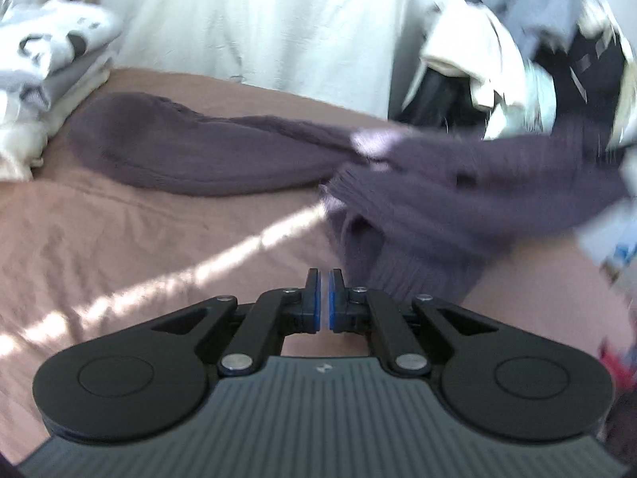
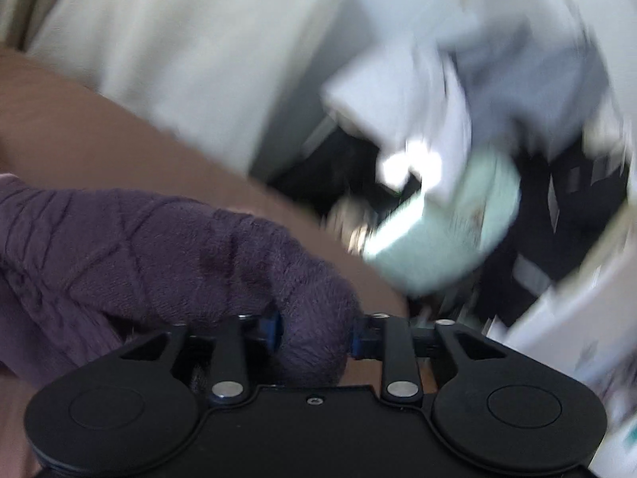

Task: Fold clothes

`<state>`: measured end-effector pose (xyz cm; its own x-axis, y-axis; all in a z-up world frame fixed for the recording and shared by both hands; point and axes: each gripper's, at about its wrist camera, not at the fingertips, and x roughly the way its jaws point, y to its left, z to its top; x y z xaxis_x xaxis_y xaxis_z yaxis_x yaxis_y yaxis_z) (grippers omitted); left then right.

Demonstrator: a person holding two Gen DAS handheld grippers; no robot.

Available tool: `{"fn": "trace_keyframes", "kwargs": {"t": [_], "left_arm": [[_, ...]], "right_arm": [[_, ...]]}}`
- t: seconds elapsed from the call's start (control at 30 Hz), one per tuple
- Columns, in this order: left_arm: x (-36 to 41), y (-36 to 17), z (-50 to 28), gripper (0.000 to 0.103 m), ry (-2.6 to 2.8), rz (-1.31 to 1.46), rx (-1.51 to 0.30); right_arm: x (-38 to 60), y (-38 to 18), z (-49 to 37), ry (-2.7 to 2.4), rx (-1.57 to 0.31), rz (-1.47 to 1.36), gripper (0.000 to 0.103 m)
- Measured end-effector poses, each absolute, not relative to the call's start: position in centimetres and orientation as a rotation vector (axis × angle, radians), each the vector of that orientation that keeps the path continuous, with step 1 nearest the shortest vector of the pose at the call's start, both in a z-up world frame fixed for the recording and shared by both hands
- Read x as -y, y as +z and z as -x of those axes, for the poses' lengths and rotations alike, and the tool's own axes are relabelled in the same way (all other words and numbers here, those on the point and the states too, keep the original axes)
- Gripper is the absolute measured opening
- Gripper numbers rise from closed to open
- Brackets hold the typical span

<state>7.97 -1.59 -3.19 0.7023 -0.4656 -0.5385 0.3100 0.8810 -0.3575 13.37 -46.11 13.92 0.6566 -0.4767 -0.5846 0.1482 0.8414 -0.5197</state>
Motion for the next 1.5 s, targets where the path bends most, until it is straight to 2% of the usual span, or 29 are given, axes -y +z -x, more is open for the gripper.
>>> {"fn": "trace_keyframes", "kwargs": {"t": [0.1, 0.2, 0.23, 0.3, 0.43, 0.53, 0.63, 0.67, 0.7, 0.83, 0.93, 1.0, 1.03, 1.07, 1.13, 1.17, 1.2, 1.3, 1.37, 1.5], "left_arm": [[3.0, -2.2, -7.5, 0.011, -0.449, 0.175, -0.644], [4.2, -2.4, -6.9, 0.025, -0.507, 0.125, -0.643], [4.5, -2.6, -6.9, 0.026, -0.530, 0.113, -0.651], [5.2, -3.0, -6.7, 0.029, -0.564, 0.087, -0.653], [6.1, -3.6, -7.5, 0.039, -0.606, 0.110, -0.658], [7.3, -3.8, -8.5, 0.047, -0.626, 0.121, -0.657], [8.8, -4.5, -10.1, 0.064, -0.667, 0.141, -0.699], [9.3, -5.0, -10.9, 0.074, -0.686, 0.161, -0.730], [9.5, -5.6, -11.6, 0.077, -0.683, 0.188, -0.760], [10.4, -7.5, -13.6, 0.075, -0.611, 0.211, -0.816], [12.6, -7.5, -12.9, 0.075, -0.573, 0.046, -0.806], [14.6, -7.7, -11.6, 0.075, -0.545, -0.131, -0.763], [15.4, -7.9, -11.0, 0.073, -0.531, -0.195, -0.740], [15.7, -8.0, -10.7, 0.066, -0.520, -0.213, -0.723], [15.6, -7.8, -10.7, 0.050, -0.503, -0.199, -0.702], [15.3, -7.5, -10.8, 0.033, -0.499, -0.177, -0.697], [14.9, -7.1, -11.0, 0.026, -0.492, -0.156, -0.684], [14.0, -5.6, -10.5, 0.016, -0.429, -0.183, -0.577], [13.9, -5.1, -10.2, 0.012, -0.387, -0.206, -0.544], [12.5, -3.6, -10.2, 0.009, -0.304, -0.188, -0.491]], "right_arm": [[48.3, 13.0, -12.2, -0.277, -0.819, 0.317, 0.040], [47.8, 13.2, -11.2, -0.166, -0.818, 0.283, 0.042], [47.0, 13.4, -10.7, -0.112, -0.807, 0.278, 0.043], [45.2, 13.8, -9.8, 0.049, -0.798, 0.242, 0.051], [41.5, 13.0, -8.0, 0.424, -0.766, 0.064, 0.079], [38.2, 10.0, -8.2, 0.452, -0.817, 0.154, 0.080], [35.8, 6.9, -8.5, 0.458, -0.847, 0.313, 0.080], [35.5, 6.1, -8.9, 0.439, -0.853, 0.363, 0.080], [35.7, 5.4, -9.3, 0.421, -0.860, 0.403, 0.080], [36.0, 2.5, -10.4, 0.319, -0.896, 0.545, 0.080], [36.5, -0.4, -11.1, 0.203, -0.933, 0.663, 0.087], [37.0, -2.2, -11.3, 0.122, -0.950, 0.728, 0.086], [37.4, -2.1, -11.2, 0.088, -0.933, 0.720, 0.083], [37.7, -2.1, -11.2, 0.055, -0.915, 0.713, 0.065], [38.8, -0.6, -11.5, -0.002, -0.899, 0.623, 0.039], [39.4, 0.5, -11.7, -0.020, -0.887, 0.565, 0.031], [39.8, 1.5, -11.8, -0.037, -0.873, 0.539, 0.031], [40.2, 3.6, -12.1, -0.090, -0.838, 0.577, 0.030], [40.4, 4.9, -12.2, -0.119, -0.818, 0.562, 0.026], [41.4, 7.3, -12.6, -0.148, -0.819, 0.456, 0.025]]}}
